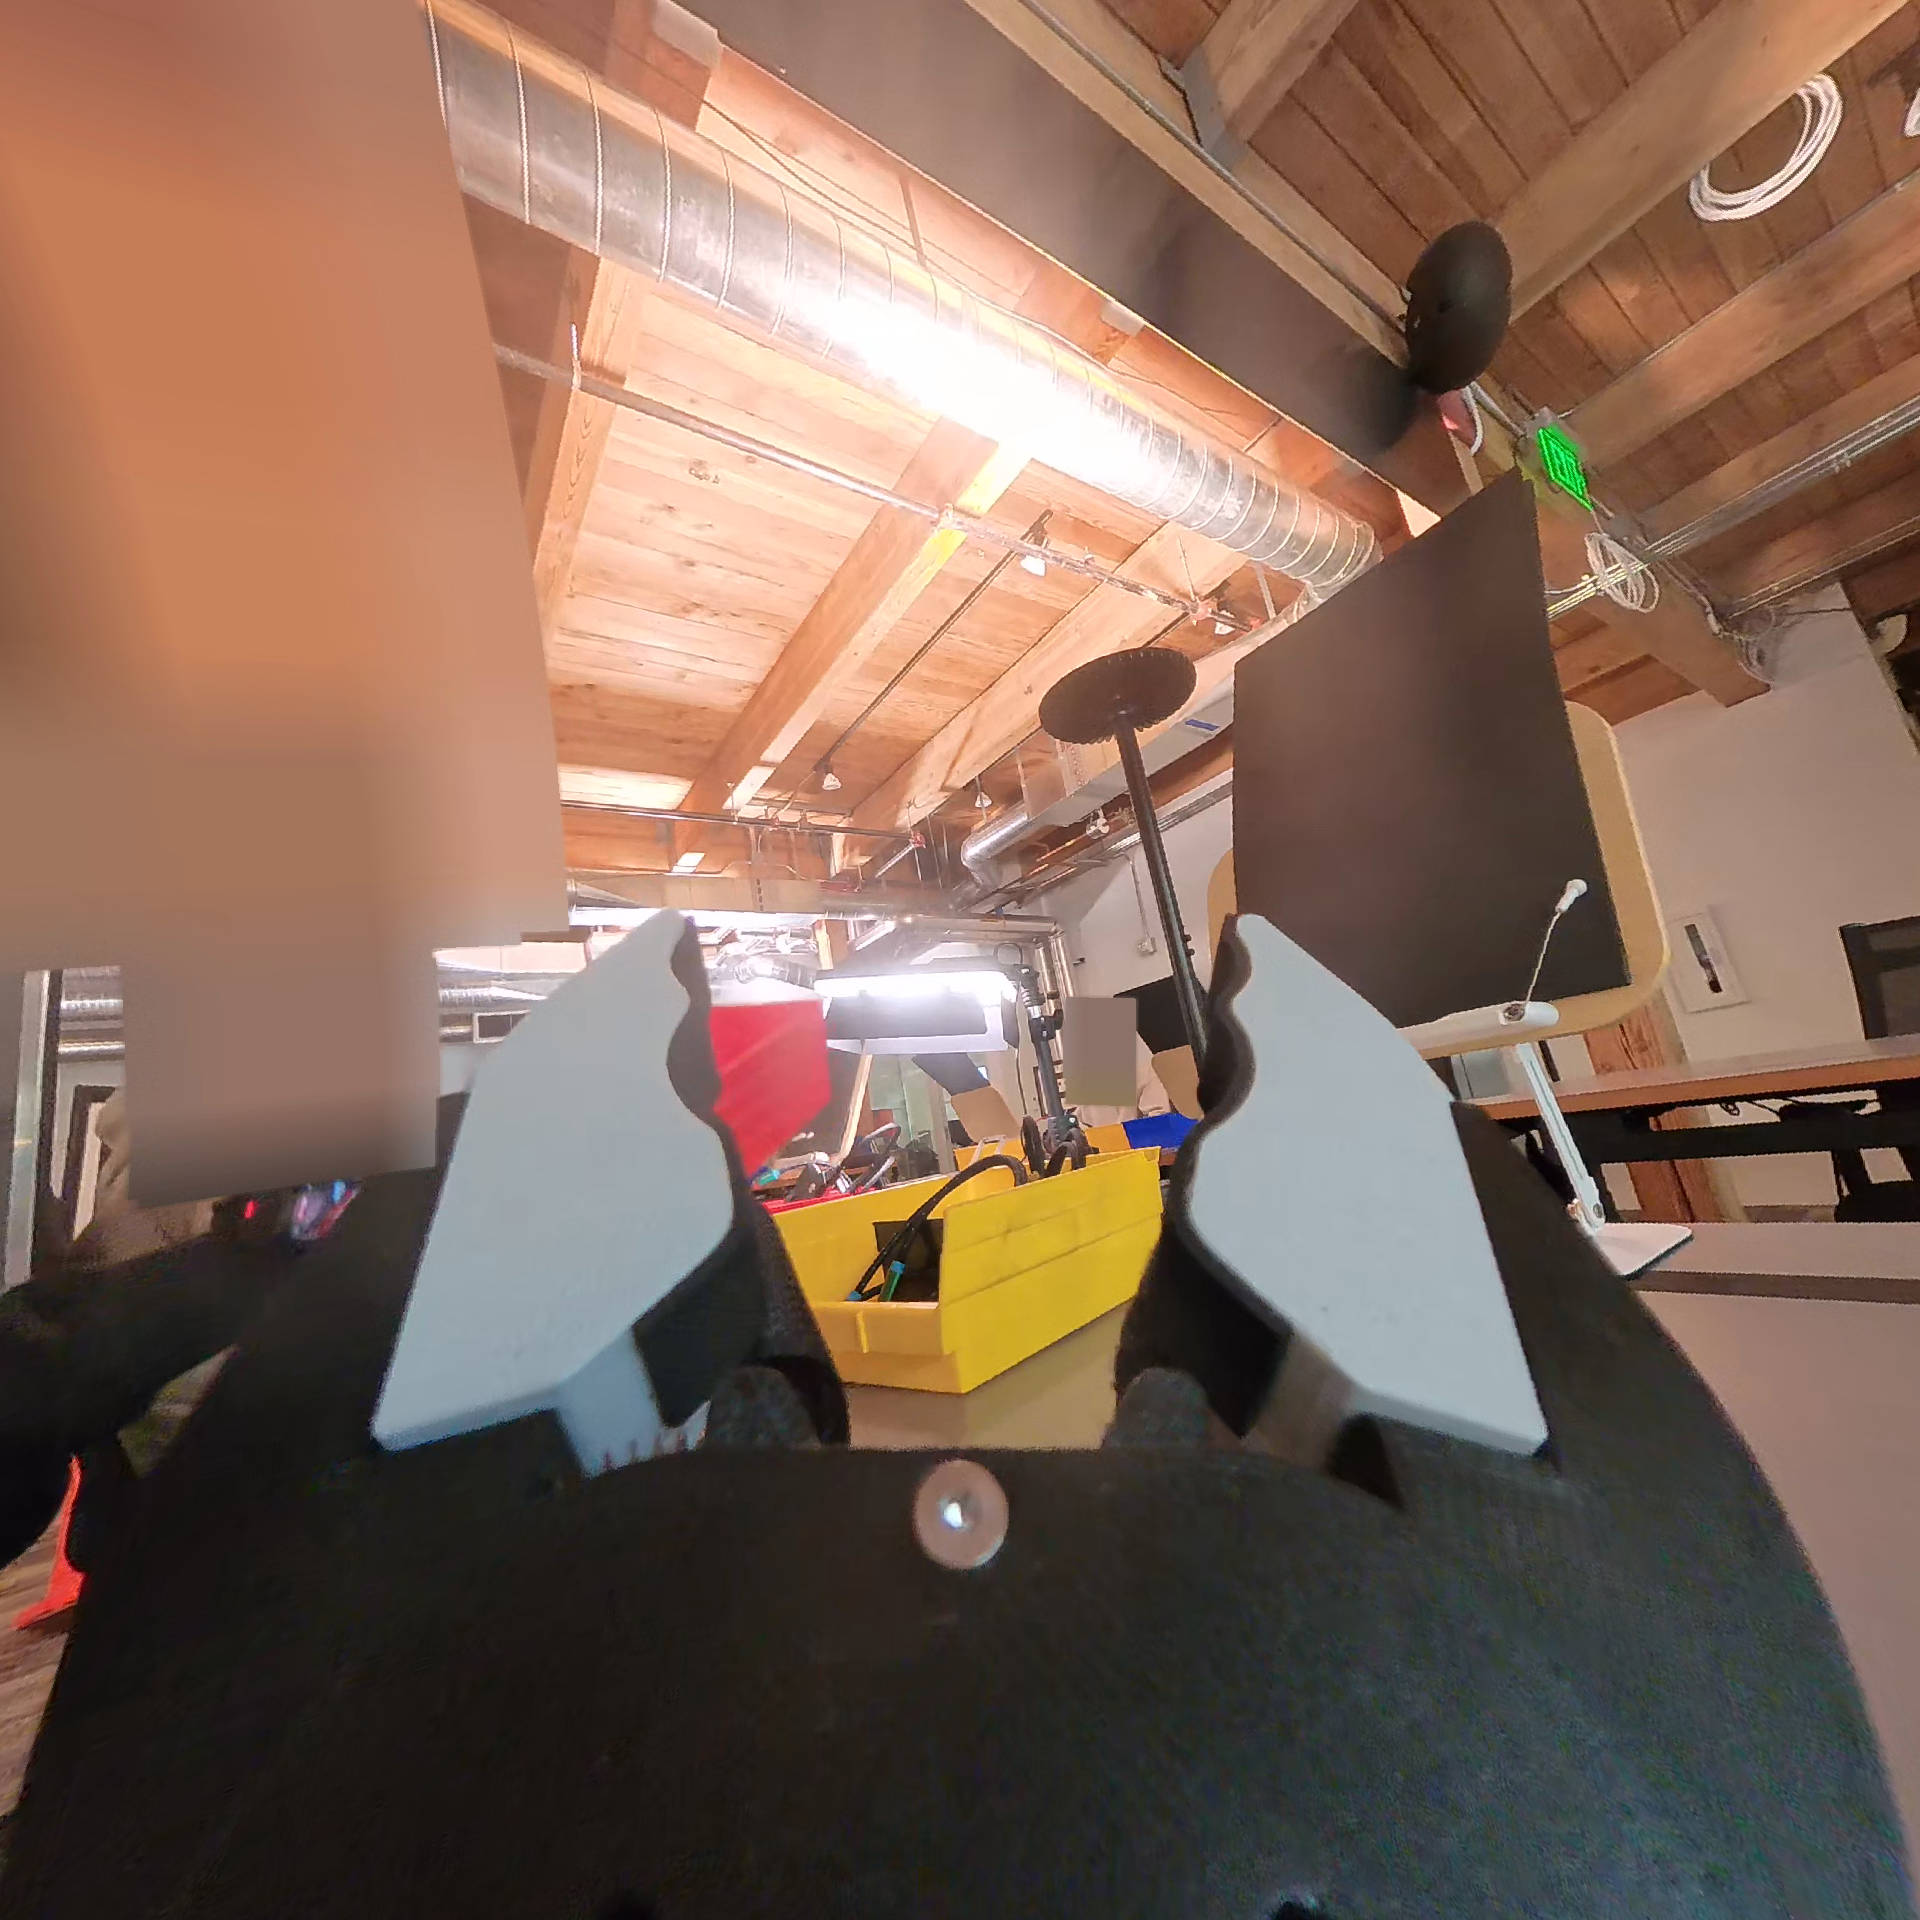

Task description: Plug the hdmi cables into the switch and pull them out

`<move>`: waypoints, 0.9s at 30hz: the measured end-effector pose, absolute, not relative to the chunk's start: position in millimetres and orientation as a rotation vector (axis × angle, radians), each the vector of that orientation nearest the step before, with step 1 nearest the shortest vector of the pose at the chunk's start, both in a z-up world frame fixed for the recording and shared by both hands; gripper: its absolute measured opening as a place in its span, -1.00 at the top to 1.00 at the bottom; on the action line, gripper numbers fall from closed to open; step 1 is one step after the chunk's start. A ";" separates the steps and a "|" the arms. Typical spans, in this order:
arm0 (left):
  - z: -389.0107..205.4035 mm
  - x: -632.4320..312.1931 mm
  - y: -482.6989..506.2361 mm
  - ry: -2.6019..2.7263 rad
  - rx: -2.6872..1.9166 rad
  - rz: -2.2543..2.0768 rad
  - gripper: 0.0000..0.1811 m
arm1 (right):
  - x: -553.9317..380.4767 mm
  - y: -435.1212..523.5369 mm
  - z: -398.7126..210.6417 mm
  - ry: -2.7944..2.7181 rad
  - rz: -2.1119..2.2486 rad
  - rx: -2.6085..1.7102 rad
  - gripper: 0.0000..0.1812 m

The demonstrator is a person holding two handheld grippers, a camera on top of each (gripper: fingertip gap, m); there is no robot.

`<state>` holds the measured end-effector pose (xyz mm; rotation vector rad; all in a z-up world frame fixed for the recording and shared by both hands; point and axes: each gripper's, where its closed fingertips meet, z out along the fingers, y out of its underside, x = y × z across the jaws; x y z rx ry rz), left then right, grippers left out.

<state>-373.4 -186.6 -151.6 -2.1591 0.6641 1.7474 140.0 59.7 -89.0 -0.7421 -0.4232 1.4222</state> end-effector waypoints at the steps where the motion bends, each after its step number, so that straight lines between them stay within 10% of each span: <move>1: -138.5 -367.7 -180.2 0.652 -2.106 1.772 0.66 | 139.2 59.4 -89.3 -0.429 1.415 -0.744 -0.05; 11: -71.8 -271.2 -75.0 0.779 -1.745 1.738 0.67 | 133.3 57.8 -92.2 -0.469 1.367 -0.757 0.00; 27: -168.3 -54.9 119.4 1.198 -1.733 1.023 0.67 | 136.5 59.8 -92.0 -0.452 1.377 -0.753 -0.01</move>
